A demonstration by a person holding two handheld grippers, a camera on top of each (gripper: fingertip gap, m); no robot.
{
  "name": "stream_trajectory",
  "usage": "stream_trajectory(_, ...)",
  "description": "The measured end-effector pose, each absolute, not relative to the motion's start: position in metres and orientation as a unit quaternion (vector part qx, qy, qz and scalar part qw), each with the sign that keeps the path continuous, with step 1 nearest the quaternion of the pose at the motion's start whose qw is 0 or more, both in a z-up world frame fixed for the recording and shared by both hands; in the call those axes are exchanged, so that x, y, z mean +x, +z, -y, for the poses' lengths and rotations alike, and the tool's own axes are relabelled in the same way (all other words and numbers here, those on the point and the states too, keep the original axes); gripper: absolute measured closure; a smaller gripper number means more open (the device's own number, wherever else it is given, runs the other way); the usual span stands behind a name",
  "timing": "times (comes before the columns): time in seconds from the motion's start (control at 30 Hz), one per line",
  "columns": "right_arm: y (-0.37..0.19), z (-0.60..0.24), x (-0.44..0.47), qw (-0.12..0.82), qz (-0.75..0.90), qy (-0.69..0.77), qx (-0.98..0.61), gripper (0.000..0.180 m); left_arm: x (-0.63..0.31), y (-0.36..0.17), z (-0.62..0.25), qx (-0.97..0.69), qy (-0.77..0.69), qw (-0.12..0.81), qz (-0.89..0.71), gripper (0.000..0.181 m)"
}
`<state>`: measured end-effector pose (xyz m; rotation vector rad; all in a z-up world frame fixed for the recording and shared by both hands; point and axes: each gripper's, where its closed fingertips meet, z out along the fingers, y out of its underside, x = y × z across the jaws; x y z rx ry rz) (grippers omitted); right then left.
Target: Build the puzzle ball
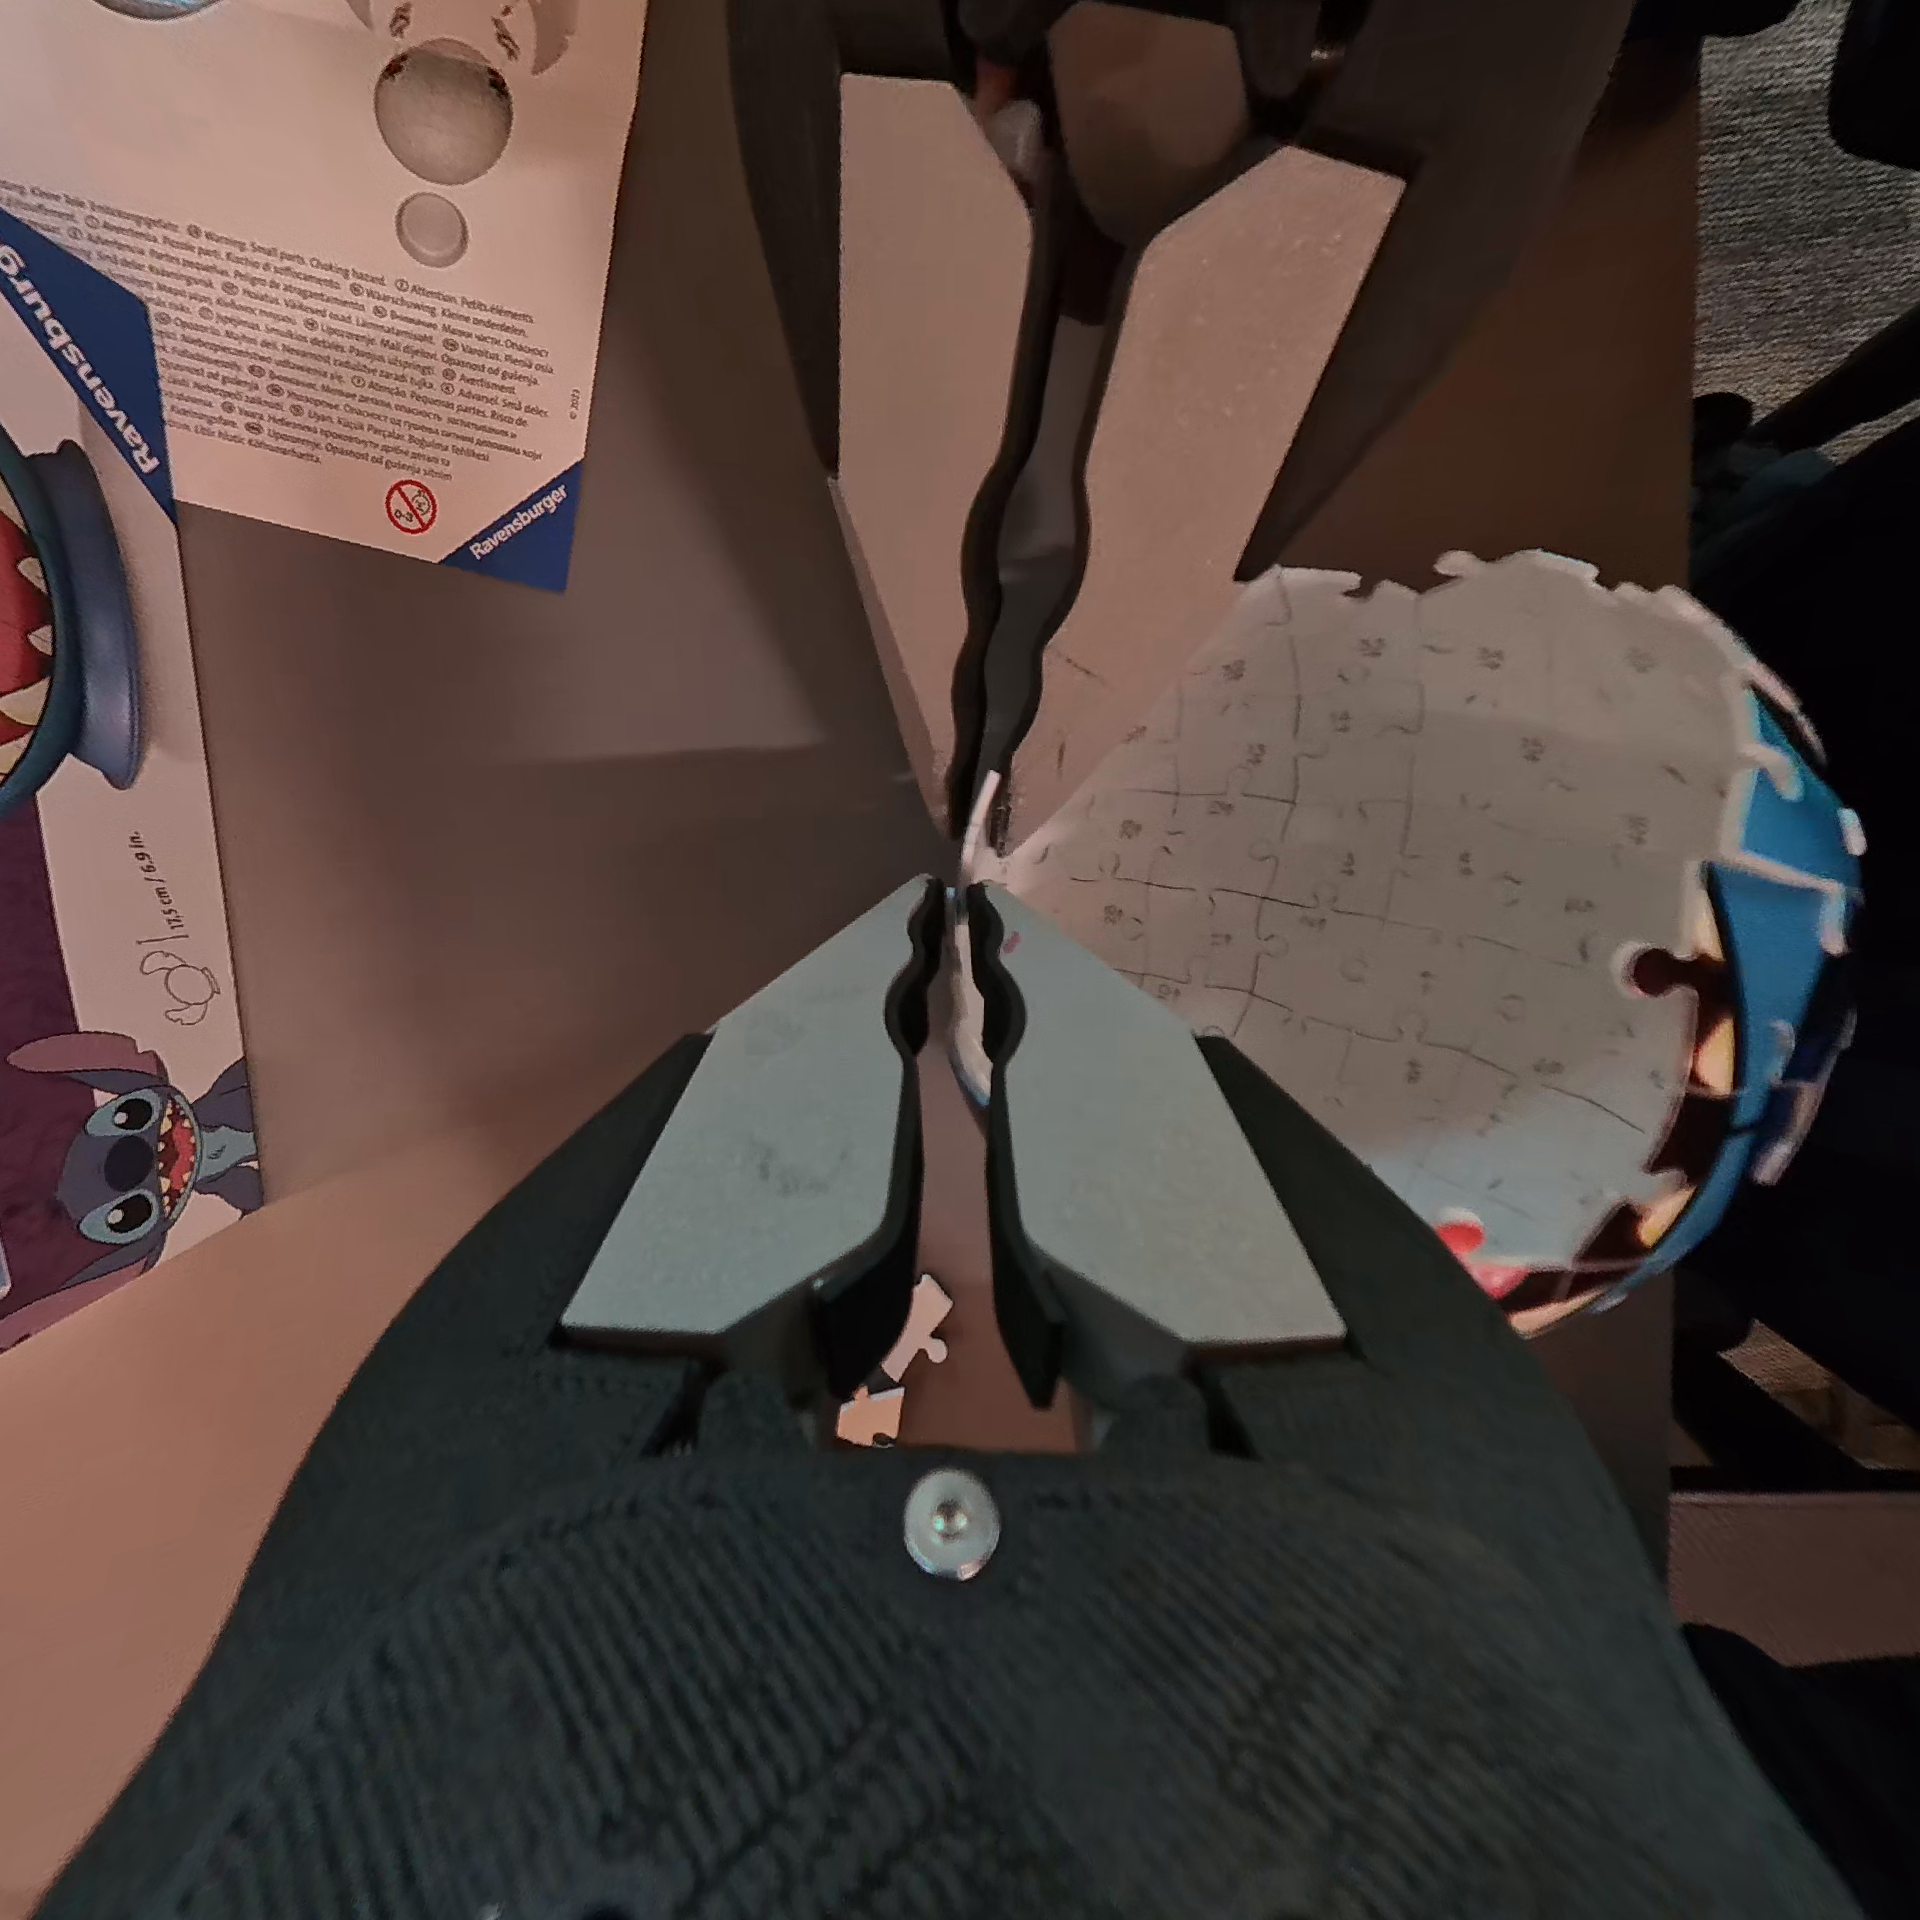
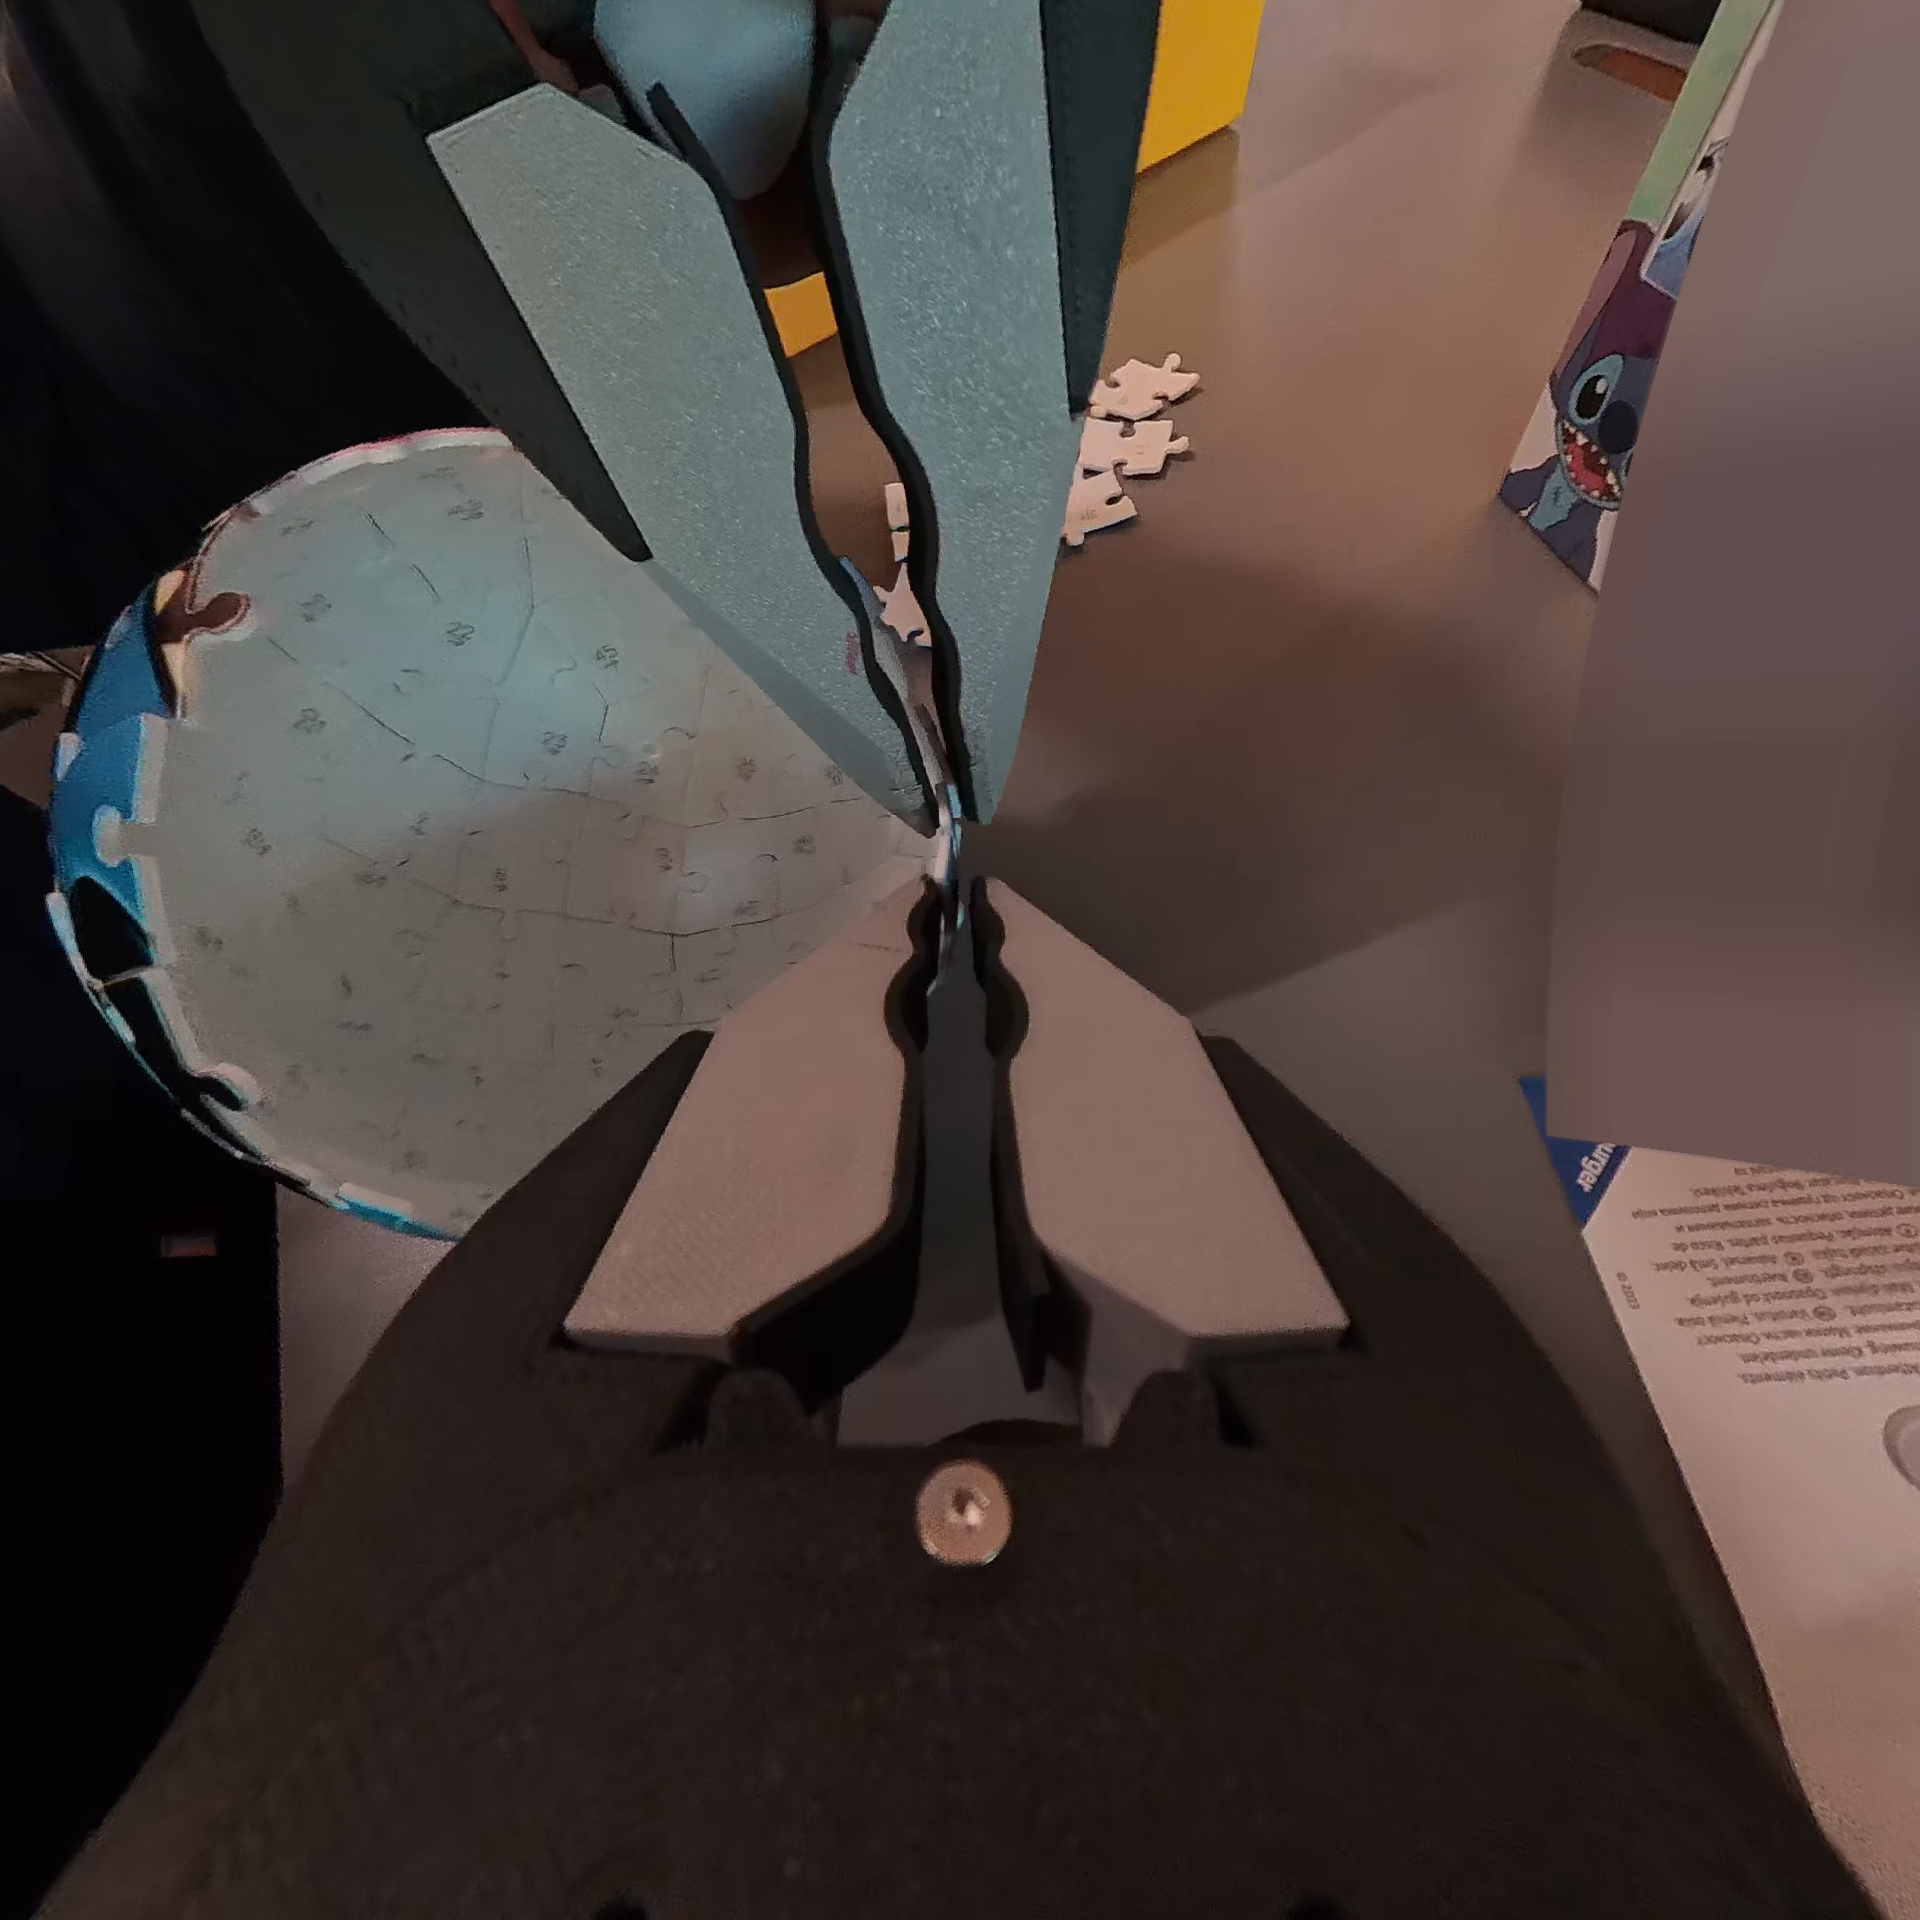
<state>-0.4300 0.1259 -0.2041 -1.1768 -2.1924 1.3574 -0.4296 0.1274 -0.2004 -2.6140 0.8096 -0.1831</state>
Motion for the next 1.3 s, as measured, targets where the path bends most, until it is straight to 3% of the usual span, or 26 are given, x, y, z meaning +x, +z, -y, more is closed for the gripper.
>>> stream_trajectory(0.17,-0.208,-0.129,-0.428,0.116,0.759,0.478,-0.427,0.169,-0.429,-0.199,-0.128,-0.934,-0.064,0.202,-0.289,0.179)
stream_trajectory(0.47,-0.213,-0.127,-0.425,0.021,0.750,0.496,-0.438,0.172,-0.430,-0.200,-0.129,-0.934,-0.064,0.202,-0.286,0.179)
stream_trajectory(0.9,-0.212,-0.126,-0.426,0.085,0.786,0.430,-0.436,0.180,-0.429,-0.200,-0.128,-0.933,-0.064,0.201,-0.291,0.176)
stream_trajectory(1.13,-0.214,-0.124,-0.427,0.065,0.775,0.434,-0.454,0.180,-0.430,-0.201,-0.127,-0.933,-0.056,0.197,-0.297,0.178)
stream_trajectory(1.3,-0.202,-0.123,-0.430,0.060,0.764,0.458,-0.450,0.168,-0.431,-0.201,-0.128,-0.933,-0.061,0.201,-0.293,0.178)
